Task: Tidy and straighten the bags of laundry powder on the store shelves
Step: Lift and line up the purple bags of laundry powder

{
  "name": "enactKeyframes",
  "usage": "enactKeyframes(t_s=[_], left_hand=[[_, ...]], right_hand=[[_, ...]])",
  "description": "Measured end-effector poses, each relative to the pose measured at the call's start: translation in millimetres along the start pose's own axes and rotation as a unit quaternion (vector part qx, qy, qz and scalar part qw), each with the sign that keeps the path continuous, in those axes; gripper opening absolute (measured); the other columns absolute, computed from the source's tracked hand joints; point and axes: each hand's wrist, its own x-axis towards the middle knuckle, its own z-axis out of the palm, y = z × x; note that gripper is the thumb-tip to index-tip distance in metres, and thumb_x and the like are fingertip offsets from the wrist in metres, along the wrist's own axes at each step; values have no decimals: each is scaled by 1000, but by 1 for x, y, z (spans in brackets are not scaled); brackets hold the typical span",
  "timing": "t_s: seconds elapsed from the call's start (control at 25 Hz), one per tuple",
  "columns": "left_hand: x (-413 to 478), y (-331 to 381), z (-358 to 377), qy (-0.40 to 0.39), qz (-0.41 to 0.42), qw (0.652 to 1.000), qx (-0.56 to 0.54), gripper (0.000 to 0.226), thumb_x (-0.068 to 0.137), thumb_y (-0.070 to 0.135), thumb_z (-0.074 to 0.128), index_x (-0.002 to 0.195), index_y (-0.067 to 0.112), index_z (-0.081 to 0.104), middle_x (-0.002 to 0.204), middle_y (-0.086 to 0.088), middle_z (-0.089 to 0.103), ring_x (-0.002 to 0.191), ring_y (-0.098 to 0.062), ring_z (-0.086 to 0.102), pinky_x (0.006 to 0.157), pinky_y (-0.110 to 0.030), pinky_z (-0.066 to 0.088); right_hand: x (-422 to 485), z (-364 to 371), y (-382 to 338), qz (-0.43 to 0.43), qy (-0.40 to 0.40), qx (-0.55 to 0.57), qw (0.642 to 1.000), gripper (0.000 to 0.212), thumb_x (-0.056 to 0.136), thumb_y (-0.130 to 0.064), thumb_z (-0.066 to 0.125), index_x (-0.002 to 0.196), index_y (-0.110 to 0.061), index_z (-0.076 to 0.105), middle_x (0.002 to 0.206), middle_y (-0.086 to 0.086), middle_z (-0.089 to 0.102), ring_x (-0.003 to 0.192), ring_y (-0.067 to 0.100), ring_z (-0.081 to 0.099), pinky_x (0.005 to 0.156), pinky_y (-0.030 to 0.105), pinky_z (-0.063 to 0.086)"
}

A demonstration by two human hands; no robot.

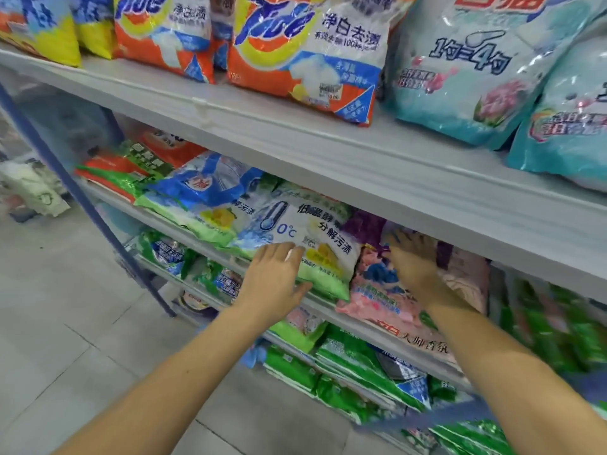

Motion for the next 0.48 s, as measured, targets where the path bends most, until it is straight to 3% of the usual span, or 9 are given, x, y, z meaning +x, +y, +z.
enactKeyframes(t_s=[0.04, 0.12, 0.24, 0.36, 0.48], left_hand=[[2, -2, 3, -3, 16, 1000, -1, 60, 93, 44, 46, 143, 15, 30, 145, -4, 36, 134, -21, 30, 112, -33, 16], [4, -8, 6, -3, 45, 999, -5, 59, 93, 44, 47, 142, 14, 32, 143, -4, 38, 133, -20, 32, 111, -32, 17], [9, -19, 7, -6, 84, 996, -12, 59, 92, 43, 50, 141, 14, 34, 141, -5, 41, 131, -21, 34, 111, -32, 18], [13, -25, 7, -18, 121, 992, -13, 60, 91, 43, 49, 141, 14, 33, 141, -5, 41, 132, -21, 34, 112, -32, 17], [15, -35, 4, -31, 154, 987, -14, 60, 92, 43, 49, 142, 15, 32, 142, -4, 41, 132, -21, 35, 111, -32, 19]], right_hand=[[2, 5, -1, 24, 15, 16, 999, 44, 70, -4, 74, 111, -1, 60, 109, 22, 64, 95, 34, 63, 84, 34, 52], [-4, 4, -4, 57, 14, 14, 998, 36, 73, 0, 68, 108, 3, 61, 95, 29, 64, 86, 39, 65, 80, 49, 53], [-20, -2, -13, 53, 59, -50, 996, 41, 59, -3, 80, 98, -5, 67, 59, 14, 62, 51, 27, 61, 49, 33, 51], [-44, 0, -30, 52, 52, -47, 996, 40, 74, -1, 71, 112, -12, 65, 64, 13, 66, 53, 28, 63, 47, 28, 43], [-74, 0, -51, 112, 130, 33, 985, 15, 87, -10, 61, 101, -8, 68, 64, 15, 66, 56, 31, 63, 49, 33, 47]])
